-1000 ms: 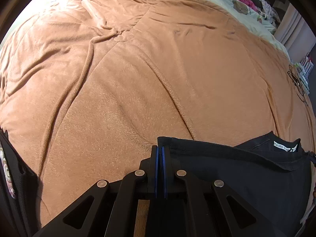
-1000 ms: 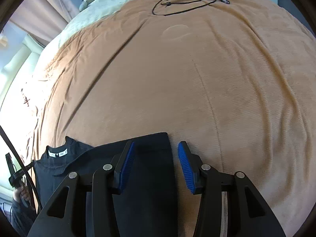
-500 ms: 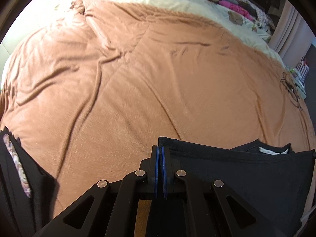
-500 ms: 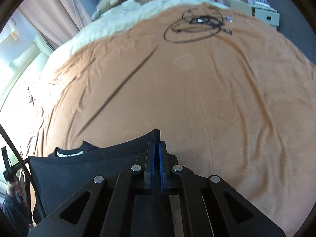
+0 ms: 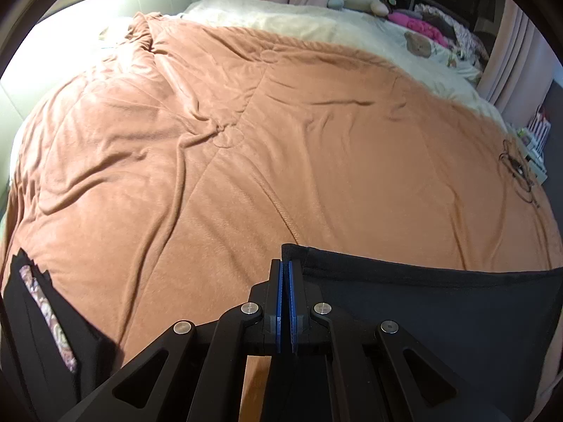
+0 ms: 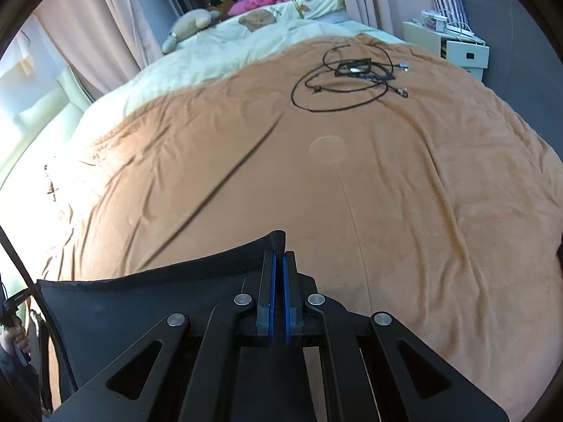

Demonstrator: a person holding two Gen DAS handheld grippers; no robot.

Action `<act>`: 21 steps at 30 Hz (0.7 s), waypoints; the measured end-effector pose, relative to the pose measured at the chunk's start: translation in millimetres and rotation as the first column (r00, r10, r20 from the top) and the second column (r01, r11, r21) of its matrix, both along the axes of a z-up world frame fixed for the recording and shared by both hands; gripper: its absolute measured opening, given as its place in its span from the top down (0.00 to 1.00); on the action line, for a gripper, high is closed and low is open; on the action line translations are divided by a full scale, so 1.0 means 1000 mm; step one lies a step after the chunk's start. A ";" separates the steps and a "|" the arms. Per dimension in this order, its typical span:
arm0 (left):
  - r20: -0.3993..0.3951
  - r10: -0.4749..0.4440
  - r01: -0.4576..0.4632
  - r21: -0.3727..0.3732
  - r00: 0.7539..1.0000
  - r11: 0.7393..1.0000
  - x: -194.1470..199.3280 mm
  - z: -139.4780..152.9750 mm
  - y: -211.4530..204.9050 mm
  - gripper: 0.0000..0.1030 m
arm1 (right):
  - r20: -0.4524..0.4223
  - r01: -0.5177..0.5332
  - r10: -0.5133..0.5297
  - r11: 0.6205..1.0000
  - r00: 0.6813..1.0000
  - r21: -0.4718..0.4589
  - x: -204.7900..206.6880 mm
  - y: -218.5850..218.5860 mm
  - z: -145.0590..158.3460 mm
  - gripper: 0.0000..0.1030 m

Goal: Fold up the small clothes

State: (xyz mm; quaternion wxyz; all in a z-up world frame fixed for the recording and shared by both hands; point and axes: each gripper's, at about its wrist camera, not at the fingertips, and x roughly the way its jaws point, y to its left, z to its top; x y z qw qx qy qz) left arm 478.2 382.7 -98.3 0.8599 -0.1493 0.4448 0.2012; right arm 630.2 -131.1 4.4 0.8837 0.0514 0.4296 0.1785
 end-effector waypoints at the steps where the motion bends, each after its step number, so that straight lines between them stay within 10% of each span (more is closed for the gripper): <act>1: -0.007 0.000 0.000 0.002 1.000 1.000 0.003 -0.003 0.000 0.97 | -0.005 0.002 -0.002 1.000 1.000 -0.007 0.003 0.002 -0.004 1.00; 19: -0.159 0.016 -0.008 0.051 0.987 0.999 0.038 -0.072 0.005 0.90 | -0.093 0.094 -0.106 0.988 0.990 -0.126 0.058 0.026 -0.058 0.96; 21: -0.141 0.035 -0.025 0.069 0.989 0.997 0.032 -0.060 0.006 0.90 | -0.057 0.094 -0.102 0.988 0.993 -0.124 0.051 0.026 -0.046 0.76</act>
